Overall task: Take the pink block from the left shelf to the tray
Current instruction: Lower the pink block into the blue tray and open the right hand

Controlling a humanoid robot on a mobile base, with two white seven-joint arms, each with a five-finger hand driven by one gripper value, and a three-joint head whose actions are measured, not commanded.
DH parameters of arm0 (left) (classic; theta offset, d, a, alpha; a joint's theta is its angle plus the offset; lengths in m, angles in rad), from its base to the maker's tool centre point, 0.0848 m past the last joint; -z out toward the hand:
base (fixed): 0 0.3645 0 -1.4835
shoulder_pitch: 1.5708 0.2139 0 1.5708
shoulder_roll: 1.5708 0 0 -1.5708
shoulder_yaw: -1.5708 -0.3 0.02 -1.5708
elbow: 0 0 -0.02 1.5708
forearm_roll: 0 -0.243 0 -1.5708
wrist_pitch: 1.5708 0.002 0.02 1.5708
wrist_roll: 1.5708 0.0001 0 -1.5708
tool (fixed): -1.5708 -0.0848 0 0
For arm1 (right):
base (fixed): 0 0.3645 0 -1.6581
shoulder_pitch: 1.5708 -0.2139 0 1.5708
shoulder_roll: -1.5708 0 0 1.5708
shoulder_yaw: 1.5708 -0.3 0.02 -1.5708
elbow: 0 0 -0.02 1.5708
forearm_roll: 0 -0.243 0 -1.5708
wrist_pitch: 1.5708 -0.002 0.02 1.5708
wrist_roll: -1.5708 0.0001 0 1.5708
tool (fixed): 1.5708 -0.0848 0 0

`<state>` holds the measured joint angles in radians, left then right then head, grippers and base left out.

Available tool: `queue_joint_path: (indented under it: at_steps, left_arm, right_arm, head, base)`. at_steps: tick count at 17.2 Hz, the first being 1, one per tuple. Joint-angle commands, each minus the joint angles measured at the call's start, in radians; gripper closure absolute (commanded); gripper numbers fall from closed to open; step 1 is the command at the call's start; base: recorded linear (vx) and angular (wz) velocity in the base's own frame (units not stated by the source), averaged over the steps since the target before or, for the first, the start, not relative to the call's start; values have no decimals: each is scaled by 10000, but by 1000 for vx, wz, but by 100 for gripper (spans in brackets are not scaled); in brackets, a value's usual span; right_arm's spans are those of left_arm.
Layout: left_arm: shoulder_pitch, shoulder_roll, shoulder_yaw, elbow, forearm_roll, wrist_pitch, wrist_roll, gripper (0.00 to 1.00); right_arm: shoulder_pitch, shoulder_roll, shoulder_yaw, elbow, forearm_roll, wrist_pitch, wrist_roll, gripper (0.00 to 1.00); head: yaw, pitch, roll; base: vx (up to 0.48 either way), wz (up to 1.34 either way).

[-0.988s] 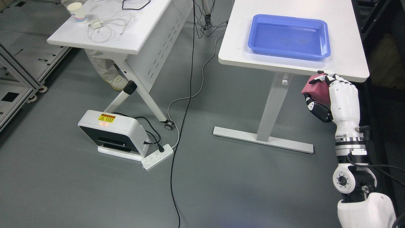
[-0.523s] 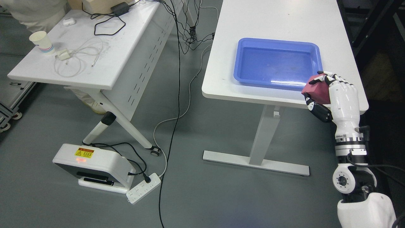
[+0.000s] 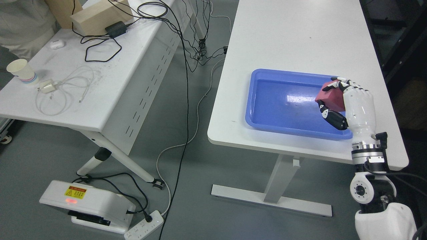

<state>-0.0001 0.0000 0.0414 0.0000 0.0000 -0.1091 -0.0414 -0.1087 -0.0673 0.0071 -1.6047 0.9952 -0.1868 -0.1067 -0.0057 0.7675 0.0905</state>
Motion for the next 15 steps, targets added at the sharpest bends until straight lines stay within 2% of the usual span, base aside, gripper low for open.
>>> queue_joint_path:
  at_steps: [1,5,9,11,15]
  left_arm:
    - [-229,175,0,-174,-15,2,0,0]
    - [-229,175,0,-174,-15,2,0,0]
    - [-229,175,0,-174,-15,2,0,0]
    - [-229,175,0,-174,-15,2,0,0]
    - [-229,175,0,-174,-15,2,0,0]
  right_arm:
    - [-17,499,848,354,19,-3,1172,95]
    - [-48,499,1126,644,19,-3,1419,91]
    - [-94,499,1126,876,19,27,1788,81]
    - [-94,499,1034,876,-88,210,1773,62]
    - [-94,499,957,876,-1191,992,1788,26]
  head:
    - [0,0,0]
    - [0,0,0]
    - [0,0,0]
    - [0,0,0]
    - [0,0,0]
  base:
    - [261,41]
    - [242,48]
    - [150,18]
    - [87,0]
    - [45,0]
